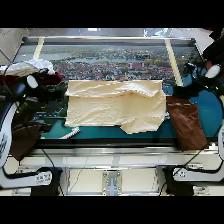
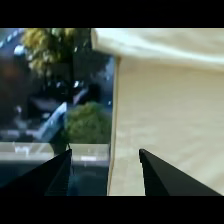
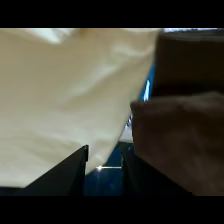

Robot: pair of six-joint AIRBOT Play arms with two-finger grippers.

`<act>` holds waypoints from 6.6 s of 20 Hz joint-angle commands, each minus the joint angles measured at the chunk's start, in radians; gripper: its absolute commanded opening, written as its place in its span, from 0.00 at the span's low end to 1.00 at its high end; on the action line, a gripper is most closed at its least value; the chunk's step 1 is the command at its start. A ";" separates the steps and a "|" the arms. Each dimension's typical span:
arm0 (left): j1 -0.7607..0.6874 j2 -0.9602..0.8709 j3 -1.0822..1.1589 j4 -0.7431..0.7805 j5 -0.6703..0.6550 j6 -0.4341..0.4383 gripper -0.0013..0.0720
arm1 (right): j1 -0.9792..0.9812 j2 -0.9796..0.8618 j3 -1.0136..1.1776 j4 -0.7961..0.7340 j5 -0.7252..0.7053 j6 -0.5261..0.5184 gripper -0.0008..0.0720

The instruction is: Fold the shirts.

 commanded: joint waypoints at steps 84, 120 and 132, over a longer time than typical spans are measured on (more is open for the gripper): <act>-0.095 -0.314 0.273 0.174 0.237 -0.212 0.03 | 0.193 -0.236 -0.119 0.400 -0.436 -0.006 0.03; -0.347 0.016 0.275 0.142 0.244 -0.072 0.91 | -0.060 -0.489 0.085 0.486 -0.062 -0.119 0.85; -0.347 -0.035 0.275 0.129 0.243 -0.072 0.91 | 0.124 -0.480 0.088 0.545 -0.008 -0.161 0.03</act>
